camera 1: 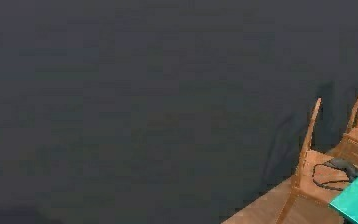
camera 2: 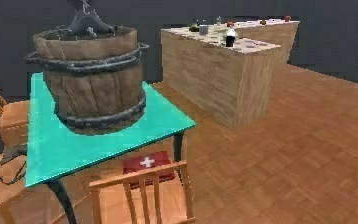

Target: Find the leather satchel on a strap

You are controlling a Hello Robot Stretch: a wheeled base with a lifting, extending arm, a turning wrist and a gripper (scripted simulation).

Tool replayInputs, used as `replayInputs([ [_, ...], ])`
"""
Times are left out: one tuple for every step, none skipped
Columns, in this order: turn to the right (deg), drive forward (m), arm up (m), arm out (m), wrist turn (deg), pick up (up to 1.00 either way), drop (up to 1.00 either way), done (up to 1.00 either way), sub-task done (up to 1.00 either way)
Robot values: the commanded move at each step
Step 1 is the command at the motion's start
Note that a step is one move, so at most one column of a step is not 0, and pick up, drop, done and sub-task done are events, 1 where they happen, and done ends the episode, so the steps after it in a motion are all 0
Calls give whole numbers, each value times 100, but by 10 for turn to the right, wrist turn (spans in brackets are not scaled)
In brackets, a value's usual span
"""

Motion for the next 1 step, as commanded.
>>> replayInputs([
  [420, 0, 0, 0, 0, 0, 0, 0, 0],
])
